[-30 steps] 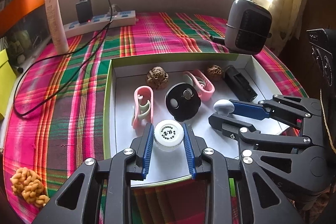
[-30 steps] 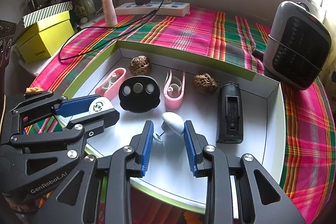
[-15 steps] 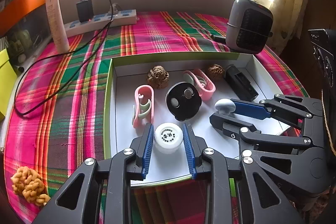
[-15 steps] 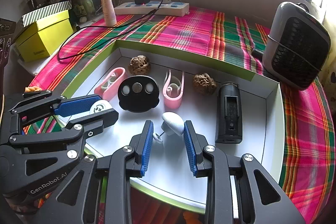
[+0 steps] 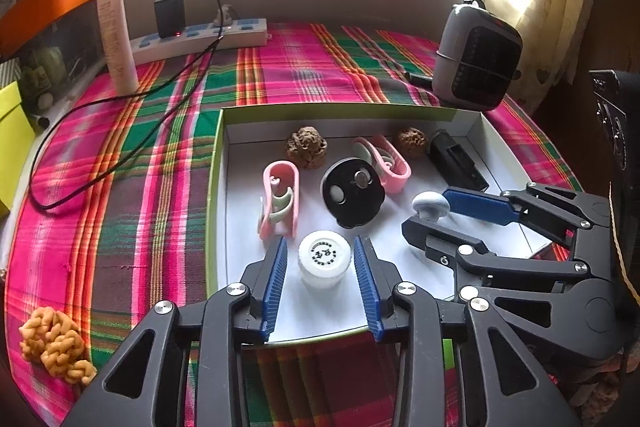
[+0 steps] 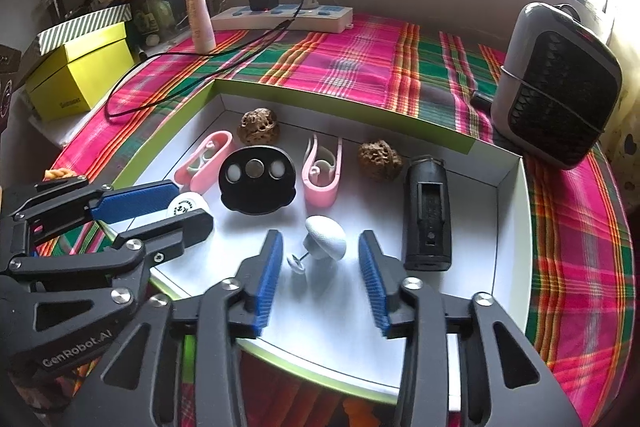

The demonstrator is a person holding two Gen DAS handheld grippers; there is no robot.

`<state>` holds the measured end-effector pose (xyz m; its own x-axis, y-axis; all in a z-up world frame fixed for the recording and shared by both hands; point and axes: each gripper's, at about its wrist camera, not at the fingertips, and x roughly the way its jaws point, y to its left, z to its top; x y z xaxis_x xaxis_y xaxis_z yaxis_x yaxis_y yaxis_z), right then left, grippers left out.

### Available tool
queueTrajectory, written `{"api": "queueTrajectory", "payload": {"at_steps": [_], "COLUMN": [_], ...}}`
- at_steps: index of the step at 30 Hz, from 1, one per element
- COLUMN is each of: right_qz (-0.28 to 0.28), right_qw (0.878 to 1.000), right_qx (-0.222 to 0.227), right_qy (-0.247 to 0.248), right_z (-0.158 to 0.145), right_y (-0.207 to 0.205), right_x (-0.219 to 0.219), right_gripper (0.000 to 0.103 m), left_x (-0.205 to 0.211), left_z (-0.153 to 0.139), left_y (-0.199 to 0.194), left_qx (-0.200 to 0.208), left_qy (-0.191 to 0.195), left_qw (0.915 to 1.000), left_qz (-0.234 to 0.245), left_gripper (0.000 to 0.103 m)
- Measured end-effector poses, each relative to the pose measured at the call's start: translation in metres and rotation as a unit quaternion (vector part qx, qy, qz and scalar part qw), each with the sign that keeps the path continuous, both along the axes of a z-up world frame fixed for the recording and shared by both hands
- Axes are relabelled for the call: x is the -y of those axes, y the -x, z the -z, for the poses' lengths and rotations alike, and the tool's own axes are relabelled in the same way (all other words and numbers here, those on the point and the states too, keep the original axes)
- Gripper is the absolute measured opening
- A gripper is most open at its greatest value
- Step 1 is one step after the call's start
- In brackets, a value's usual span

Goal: Organize objects
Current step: 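Open both tools to release the white knob and white disc in the tray, then withdraw both tools back from the tray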

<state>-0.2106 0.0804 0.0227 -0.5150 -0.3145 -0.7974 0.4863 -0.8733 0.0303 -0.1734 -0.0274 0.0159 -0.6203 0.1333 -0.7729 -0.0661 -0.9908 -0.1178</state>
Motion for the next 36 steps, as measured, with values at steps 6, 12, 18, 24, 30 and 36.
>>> {"api": "queueTrajectory", "payload": {"at_steps": [6, 12, 18, 24, 30, 36], "right_qz": [0.004, 0.01, 0.011, 0.014, 0.022, 0.041], "right_qw": [1.0, 1.0, 1.0, 0.999, 0.999, 0.998], "right_qx": [-0.002, -0.009, -0.016, -0.027, -0.039, -0.044], "right_qy": [0.001, 0.003, 0.007, 0.011, 0.02, 0.035], "right_z": [-0.001, -0.007, -0.014, -0.022, -0.031, -0.034], "right_y": [-0.002, -0.007, -0.016, -0.03, -0.046, -0.06], "right_x": [0.0, -0.004, -0.004, -0.007, -0.013, -0.022], "right_gripper": [0.044, 0.044, 0.044, 0.044, 0.044, 0.044], "left_x": [0.0, 0.002, 0.0, -0.003, -0.005, -0.011], "left_z": [-0.001, -0.008, -0.014, -0.022, -0.029, -0.032], "left_y": [-0.004, -0.01, -0.021, -0.033, -0.047, -0.058], "left_qx": [0.002, -0.005, -0.01, -0.017, -0.027, -0.032], "left_qy": [-0.002, -0.004, -0.004, -0.004, -0.005, -0.005], "left_qw": [1.0, 1.0, 0.9999, 0.9998, 0.9996, 0.9995], "left_qz": [0.001, -0.005, -0.005, -0.006, -0.006, -0.005], "left_gripper": [0.037, 0.038, 0.039, 0.039, 0.04, 0.04]}}
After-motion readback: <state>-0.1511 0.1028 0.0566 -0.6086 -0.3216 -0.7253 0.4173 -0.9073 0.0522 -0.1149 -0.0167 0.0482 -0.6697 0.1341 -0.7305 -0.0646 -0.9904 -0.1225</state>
